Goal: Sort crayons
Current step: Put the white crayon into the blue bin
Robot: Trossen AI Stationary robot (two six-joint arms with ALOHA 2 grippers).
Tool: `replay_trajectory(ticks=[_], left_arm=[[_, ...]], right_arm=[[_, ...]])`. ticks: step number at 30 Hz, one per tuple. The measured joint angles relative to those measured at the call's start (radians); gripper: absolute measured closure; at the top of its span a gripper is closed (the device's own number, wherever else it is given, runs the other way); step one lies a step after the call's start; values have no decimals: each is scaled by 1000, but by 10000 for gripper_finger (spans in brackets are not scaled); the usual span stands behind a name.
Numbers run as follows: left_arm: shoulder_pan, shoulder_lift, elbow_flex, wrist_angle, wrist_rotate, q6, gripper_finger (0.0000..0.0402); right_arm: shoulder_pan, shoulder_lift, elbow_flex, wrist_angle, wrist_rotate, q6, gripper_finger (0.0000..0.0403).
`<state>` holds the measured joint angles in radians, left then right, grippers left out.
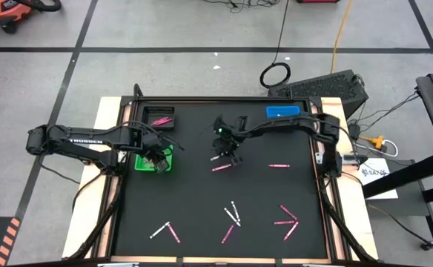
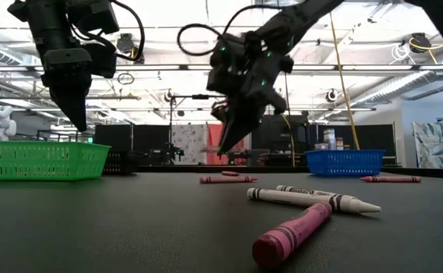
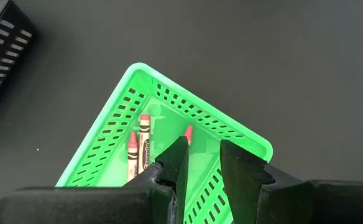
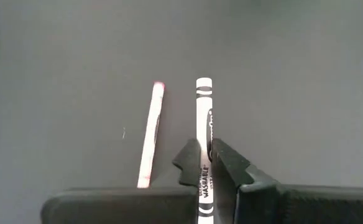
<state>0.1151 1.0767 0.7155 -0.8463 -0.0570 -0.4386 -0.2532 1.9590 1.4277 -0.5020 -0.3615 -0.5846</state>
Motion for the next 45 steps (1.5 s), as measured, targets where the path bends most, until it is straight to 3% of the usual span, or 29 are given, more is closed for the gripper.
replay_trajectory(ticks=[13, 24, 34, 42, 45], left_arm=[[0, 0, 0, 0, 0, 1, 311], [0, 0, 0, 1, 0, 1, 311], [0, 0, 0, 2, 0, 0, 311], [0, 0, 0, 20, 0, 0, 311], [0, 0, 0, 36, 0, 0, 311]], right_arm=[[-231, -238, 1, -324, -3, -7, 399], [-481, -329, 2, -511, -6, -56, 399], [-697, -332, -144, -520, -6, -63, 399], [-789, -332, -257, -479, 1, -61, 399], [-805, -332, -265, -459, 93, -39, 399]])
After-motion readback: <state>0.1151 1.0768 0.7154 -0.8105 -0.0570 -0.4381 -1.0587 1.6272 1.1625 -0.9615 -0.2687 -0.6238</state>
